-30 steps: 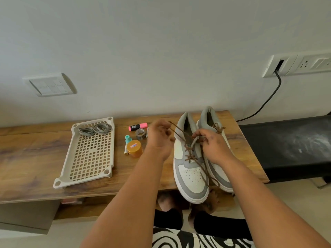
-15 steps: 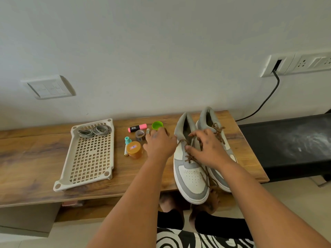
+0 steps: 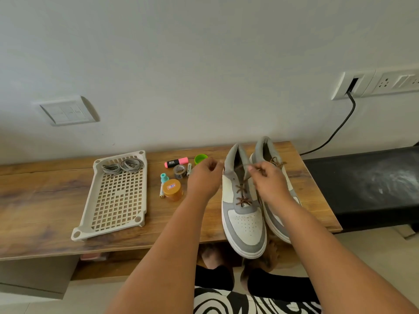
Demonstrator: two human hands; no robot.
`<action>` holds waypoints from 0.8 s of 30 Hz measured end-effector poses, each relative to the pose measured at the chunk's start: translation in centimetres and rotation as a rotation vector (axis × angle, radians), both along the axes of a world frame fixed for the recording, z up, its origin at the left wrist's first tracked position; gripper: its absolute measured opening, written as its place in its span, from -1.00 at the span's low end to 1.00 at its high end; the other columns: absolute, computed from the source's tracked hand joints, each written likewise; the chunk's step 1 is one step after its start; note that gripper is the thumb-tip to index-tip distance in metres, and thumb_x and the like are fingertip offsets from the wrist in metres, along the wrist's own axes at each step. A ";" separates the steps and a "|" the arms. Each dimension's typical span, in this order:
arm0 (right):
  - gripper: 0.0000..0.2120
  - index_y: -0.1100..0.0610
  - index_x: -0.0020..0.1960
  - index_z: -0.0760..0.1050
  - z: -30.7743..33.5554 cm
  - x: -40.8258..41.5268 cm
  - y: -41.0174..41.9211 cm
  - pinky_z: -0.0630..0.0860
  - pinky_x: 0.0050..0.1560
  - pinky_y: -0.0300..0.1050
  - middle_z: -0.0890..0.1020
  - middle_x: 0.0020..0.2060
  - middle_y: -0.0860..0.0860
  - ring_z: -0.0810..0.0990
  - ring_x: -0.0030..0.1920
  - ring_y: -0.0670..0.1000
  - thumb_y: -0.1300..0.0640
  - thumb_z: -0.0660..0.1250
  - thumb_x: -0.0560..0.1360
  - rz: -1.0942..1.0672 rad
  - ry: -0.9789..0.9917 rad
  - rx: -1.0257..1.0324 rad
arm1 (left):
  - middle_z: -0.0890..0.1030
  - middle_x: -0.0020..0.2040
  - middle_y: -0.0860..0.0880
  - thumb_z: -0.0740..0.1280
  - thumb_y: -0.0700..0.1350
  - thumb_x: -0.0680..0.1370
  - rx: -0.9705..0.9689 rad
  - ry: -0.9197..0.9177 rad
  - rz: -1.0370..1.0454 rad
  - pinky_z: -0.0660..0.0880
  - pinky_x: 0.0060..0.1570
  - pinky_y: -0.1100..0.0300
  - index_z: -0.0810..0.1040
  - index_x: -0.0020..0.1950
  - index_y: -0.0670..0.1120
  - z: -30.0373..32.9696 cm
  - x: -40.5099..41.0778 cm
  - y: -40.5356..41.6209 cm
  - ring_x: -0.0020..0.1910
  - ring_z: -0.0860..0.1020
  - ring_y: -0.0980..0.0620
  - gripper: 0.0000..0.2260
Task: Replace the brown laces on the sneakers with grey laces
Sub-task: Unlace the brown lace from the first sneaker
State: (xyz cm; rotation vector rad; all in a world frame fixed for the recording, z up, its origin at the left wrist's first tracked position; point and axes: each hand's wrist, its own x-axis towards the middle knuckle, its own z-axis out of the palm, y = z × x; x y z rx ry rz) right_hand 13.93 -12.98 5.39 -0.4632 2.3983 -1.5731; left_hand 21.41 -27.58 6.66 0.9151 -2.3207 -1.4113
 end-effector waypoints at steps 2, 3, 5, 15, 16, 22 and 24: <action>-0.86 0.11 0.04 0.54 1.7 -0.5 0.7 0.41 -0.28 -0.22 0.52 -0.32 -0.05 0.45 -0.34 -0.10 0.07 0.24 0.62 -0.076 -0.385 -0.358 | 0.56 -0.11 0.03 0.26 0.05 0.61 -0.137 -0.190 -0.011 0.52 -0.07 0.10 0.48 0.04 -0.03 -0.7 0.0 -0.5 -0.11 0.53 0.04 -0.84; -0.88 0.09 0.01 0.53 2.4 -1.0 1.3 0.40 -0.28 -0.22 0.53 -0.32 -0.05 0.46 -0.35 -0.11 0.09 0.24 0.62 -0.110 -0.486 -0.507 | 0.56 -0.05 0.00 0.28 0.03 0.60 -0.145 -0.273 -0.025 0.53 -0.04 0.09 0.46 0.10 -0.05 -1.0 0.0 -0.6 -0.06 0.52 0.02 -0.82; -0.93 0.04 0.00 0.51 3.1 -2.1 2.5 0.41 -0.21 -0.20 0.61 -0.25 -0.07 0.53 -0.27 -0.11 0.11 0.24 0.61 -0.153 -0.477 -0.678 | 0.56 0.00 -0.04 0.31 0.03 0.58 -0.123 -0.369 -0.062 0.53 0.00 0.06 0.46 0.15 -0.08 -1.1 -0.1 -0.3 -0.04 0.52 -0.01 -0.76; -0.67 -0.06 0.36 0.45 1.9 -3.0 4.5 0.46 -0.07 -0.26 0.58 0.07 -0.10 0.53 0.06 -0.09 0.08 0.27 0.61 0.064 0.167 0.214 | 0.52 -0.18 -0.11 0.45 -0.07 0.51 0.364 -0.256 -0.129 0.38 -0.25 0.20 0.52 -0.19 -0.13 -0.7 -0.7 2.3 -0.27 0.41 0.04 -0.81; -0.68 -0.07 0.34 0.47 1.8 -2.4 4.1 0.46 -0.03 -0.28 0.55 0.09 -0.10 0.51 0.06 -0.12 0.14 0.26 0.61 0.149 0.196 0.223 | 0.50 -0.21 -0.11 0.44 -0.10 0.50 0.408 -0.237 -0.129 0.35 -0.27 0.21 0.53 -0.17 -0.14 -0.5 -0.7 2.4 -0.29 0.39 0.04 -0.85; -0.52 0.03 0.40 0.44 -0.9 -0.7 1.3 0.32 0.20 -0.27 0.40 0.25 0.01 0.42 0.25 -0.03 0.39 0.17 0.57 0.374 0.400 0.338 | 0.50 -0.23 -0.03 0.39 0.00 0.53 0.288 -0.177 -0.020 0.37 -0.23 0.17 0.55 -0.17 -0.14 -0.5 -0.6 1.7 -0.22 0.43 0.03 -0.79; -0.49 0.04 0.38 0.46 -1.4 -0.7 1.1 0.34 0.18 -0.26 0.40 0.25 0.03 0.42 0.25 0.01 0.44 0.16 0.53 0.353 0.412 0.360 | 0.56 -0.15 -0.03 0.42 0.09 0.53 0.300 -0.245 -0.053 0.41 -0.24 0.20 0.60 -0.07 -0.17 -1.2 -0.4 1.5 -0.18 0.47 0.05 -0.70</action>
